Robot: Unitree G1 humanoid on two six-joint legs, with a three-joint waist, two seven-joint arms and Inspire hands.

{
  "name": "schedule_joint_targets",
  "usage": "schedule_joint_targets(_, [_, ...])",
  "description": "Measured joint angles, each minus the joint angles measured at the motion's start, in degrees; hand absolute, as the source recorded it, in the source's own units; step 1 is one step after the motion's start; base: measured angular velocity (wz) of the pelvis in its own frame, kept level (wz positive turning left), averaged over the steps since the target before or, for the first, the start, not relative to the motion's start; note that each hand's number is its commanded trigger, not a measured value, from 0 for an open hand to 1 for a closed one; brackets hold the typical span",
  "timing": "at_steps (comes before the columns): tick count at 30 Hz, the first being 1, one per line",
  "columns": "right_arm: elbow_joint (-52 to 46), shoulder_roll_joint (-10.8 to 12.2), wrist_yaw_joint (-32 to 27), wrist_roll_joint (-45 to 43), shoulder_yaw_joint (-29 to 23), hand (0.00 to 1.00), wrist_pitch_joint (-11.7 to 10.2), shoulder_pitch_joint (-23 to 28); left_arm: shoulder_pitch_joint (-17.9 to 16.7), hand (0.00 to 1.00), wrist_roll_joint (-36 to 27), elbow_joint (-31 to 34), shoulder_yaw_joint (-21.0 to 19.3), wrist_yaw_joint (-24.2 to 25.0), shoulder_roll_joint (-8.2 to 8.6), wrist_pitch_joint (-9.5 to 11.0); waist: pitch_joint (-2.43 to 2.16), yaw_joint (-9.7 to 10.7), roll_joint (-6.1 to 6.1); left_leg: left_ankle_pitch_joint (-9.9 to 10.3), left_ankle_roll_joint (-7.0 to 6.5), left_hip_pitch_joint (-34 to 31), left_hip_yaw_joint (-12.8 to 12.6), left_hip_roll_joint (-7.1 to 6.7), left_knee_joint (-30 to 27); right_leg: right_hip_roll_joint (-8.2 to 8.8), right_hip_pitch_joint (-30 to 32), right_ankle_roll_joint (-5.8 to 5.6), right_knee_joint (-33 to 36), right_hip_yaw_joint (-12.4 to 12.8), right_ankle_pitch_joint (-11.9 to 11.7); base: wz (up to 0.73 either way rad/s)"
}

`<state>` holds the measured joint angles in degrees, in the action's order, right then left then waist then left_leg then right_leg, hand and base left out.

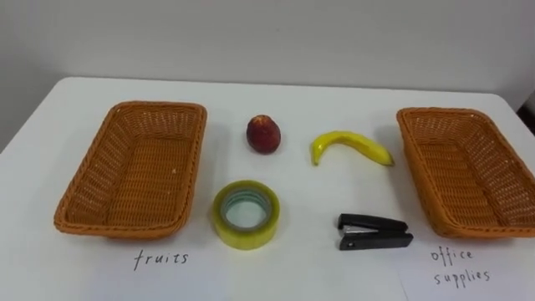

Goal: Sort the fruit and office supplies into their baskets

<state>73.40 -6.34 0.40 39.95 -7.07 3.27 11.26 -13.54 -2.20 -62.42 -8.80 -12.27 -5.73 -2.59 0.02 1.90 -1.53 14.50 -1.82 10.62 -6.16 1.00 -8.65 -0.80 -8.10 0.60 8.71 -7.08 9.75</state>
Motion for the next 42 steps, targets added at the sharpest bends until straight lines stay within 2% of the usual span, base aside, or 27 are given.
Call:
schedule_joint_targets(5, [-0.6,-0.7,-3.1,7.9,-4.3,0.00,0.1,1.5,-0.6,0.00,-1.5,0.0,-1.4,0.0,-0.11,0.0,-0.01,1.1,-0.09,0.0,0.01,0.2,-1.1,0.12,0.0,-0.30,0.5,0.06,0.1,1.5,0.0,-0.09])
schedule_joint_targets(7, [-0.8,-0.9,-4.6,9.9,-7.6,0.00,0.1,2.2,-0.9,0.00,-1.6,0.4,-2.9,0.0,-0.15,0.0,0.00,1.3,-0.16,0.0,0.01,0.2,-1.4,0.17,0.0,-0.38,0.9,0.08,0.4,2.1,0.0,-0.14])
schedule_joint_targets(9, [-1.9,-1.0,-7.0,10.5,-13.6,0.00,0.4,2.4,-1.6,0.00,-1.9,0.5,-5.2,-0.1,-0.40,0.0,-0.07,2.9,-0.44,0.0,0.01,0.2,-1.4,0.14,0.0,-0.36,0.9,0.06,0.4,2.1,0.0,0.00])
schedule_joint_targets(11, [-2.9,-1.0,-9.1,11.7,-16.5,0.00,0.2,2.6,-2.0,0.00,-2.1,0.5,-5.9,-0.9,-0.80,0.0,-0.10,4.0,-0.86,0.0,0.01,0.1,-1.4,0.14,0.1,-0.36,1.0,0.06,0.4,2.1,0.0,0.00])
schedule_joint_targets(14, [-6.2,-1.0,-13.6,14.2,-20.6,0.00,0.3,3.6,-2.2,0.00,-2.0,0.5,-6.3,-1.0,-1.77,0.0,-0.06,4.5,-1.58,0.0,0.01,0.1,-1.6,0.16,0.1,-0.37,1.2,0.07,0.5,2.2,0.0,-0.01])
schedule_joint_targets(18, [-9.5,-1.1,-20.4,16.1,-25.7,0.00,-1.4,3.4,-2.2,0.00,-1.8,0.6,-6.9,-1.1,-2.20,0.1,-0.13,5.7,-1.97,0.0,-0.01,0.1,-1.8,0.11,0.4,-0.35,1.3,0.05,0.3,2.3,0.0,-0.02])
schedule_joint_targets(22, [-15.2,-1.2,-26.7,16.7,-29.7,0.00,-2.0,3.3,-2.5,0.00,-0.5,0.9,-8.3,-1.1,-2.29,0.2,-0.16,5.9,-2.10,0.0,-0.02,-0.1,-2.1,0.12,0.6,-0.34,2.2,0.06,1.3,2.5,0.1,-0.06])
schedule_joint_targets(24, [-19.3,-2.1,-29.9,16.5,-30.7,0.00,-2.9,3.2,-2.8,0.00,-0.2,2.4,-8.9,-0.9,-2.35,0.1,-0.18,6.0,-2.17,0.0,-0.02,-0.4,-2.2,0.07,0.6,-0.34,2.5,0.02,1.3,2.8,0.1,-0.03])
schedule_joint_targets(29, [-30.2,-4.9,-38.3,11.1,-31.7,0.00,-3.3,2.3,-4.1,0.00,0.6,5.6,-8.9,-0.6,-2.38,0.1,-0.33,6.8,-2.47,-0.1,-0.12,-0.9,-2.3,-0.45,0.9,-0.30,3.4,-0.09,2.0,3.0,0.3,-0.02])
schedule_joint_targets(34, [-39.5,-7.3,-46.5,4.5,-32.4,0.00,-6.2,1.0,-3.8,0.00,0.7,6.1,-8.5,-0.7,-2.84,0.5,-0.34,7.0,-3.23,-0.1,-0.17,-2.0,-2.3,-0.49,0.7,-0.27,4.2,-0.09,2.0,3.1,0.3,0.00])
schedule_joint_targets(36, [-43.7,-7.4,-50.3,0.0,-32.3,0.00,-8.3,0.8,-3.6,0.00,0.6,6.1,-7.1,-0.8,-2.97,1.0,-0.24,6.6,-3.52,-0.1,-0.19,-2.3,-2.5,-0.47,0.6,-0.29,4.5,-0.09,2.0,3.2,0.2,0.00])
schedule_joint_targets(42, [-55.2,-7.5,-56.9,-11.1,-32.4,0.00,-9.7,0.8,-3.6,0.00,0.8,6.3,-5.7,-0.9,-3.02,1.5,-0.33,5.7,-3.76,-0.3,-0.20,-2.5,-2.8,-0.49,0.7,-0.30,5.2,-0.13,2.3,3.0,0.3,-0.02])
